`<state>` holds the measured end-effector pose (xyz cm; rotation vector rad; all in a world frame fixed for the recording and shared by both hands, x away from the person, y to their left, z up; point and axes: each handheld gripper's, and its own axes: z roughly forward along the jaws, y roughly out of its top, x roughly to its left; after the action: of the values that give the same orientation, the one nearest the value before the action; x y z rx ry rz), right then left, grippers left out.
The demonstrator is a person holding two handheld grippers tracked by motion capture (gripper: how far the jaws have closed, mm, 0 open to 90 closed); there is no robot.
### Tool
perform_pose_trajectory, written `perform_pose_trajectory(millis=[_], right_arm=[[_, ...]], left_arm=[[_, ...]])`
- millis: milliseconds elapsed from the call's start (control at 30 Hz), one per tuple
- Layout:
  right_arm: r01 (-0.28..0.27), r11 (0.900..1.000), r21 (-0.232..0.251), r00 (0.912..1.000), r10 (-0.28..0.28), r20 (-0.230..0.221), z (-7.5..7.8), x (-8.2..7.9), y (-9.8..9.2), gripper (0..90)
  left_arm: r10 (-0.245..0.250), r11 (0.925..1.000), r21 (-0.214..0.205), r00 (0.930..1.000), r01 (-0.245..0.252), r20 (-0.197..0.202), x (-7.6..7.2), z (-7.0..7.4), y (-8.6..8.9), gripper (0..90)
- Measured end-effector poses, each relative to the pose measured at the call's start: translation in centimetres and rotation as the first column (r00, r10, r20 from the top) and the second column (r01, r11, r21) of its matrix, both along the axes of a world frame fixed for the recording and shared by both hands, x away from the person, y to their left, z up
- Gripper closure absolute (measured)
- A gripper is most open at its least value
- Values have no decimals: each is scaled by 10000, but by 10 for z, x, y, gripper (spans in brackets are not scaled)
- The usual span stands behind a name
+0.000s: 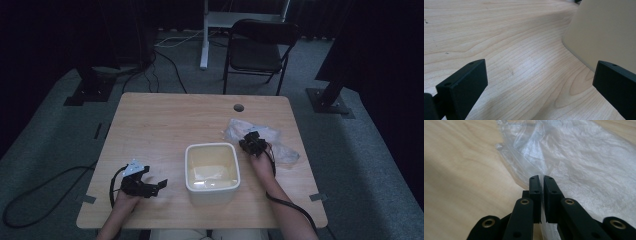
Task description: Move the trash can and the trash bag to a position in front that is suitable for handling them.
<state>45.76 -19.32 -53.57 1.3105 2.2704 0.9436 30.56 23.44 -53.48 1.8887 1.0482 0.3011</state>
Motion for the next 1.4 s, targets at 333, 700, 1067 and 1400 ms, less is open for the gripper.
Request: perform_pose_trajectory(millis=[333, 700, 1067, 1400], right_arm=[[-952, 9946, -414, 9947, 967, 356, -2, -32, -10, 860], [-1107, 9908, -775, 9925, 1143, 424, 1, -43, -24, 861], [-1834, 9827, -240, 9820, 1843, 406, -1, -56, -45, 830], [-863, 9962, -78, 9963, 862, -62, 3, -63, -64, 492]], left_arm=[[-61, 10000, 48, 10000, 61, -7, 0, 1, -1, 4], [-57, 10000, 28, 10000, 57, -20, 0, 1, -2, 4], [-65, 10000, -72, 10000, 65, -50, 0, 2, -1, 4], [-115, 9999, -1, 9999, 115, -46, 0, 1, -3, 4]])
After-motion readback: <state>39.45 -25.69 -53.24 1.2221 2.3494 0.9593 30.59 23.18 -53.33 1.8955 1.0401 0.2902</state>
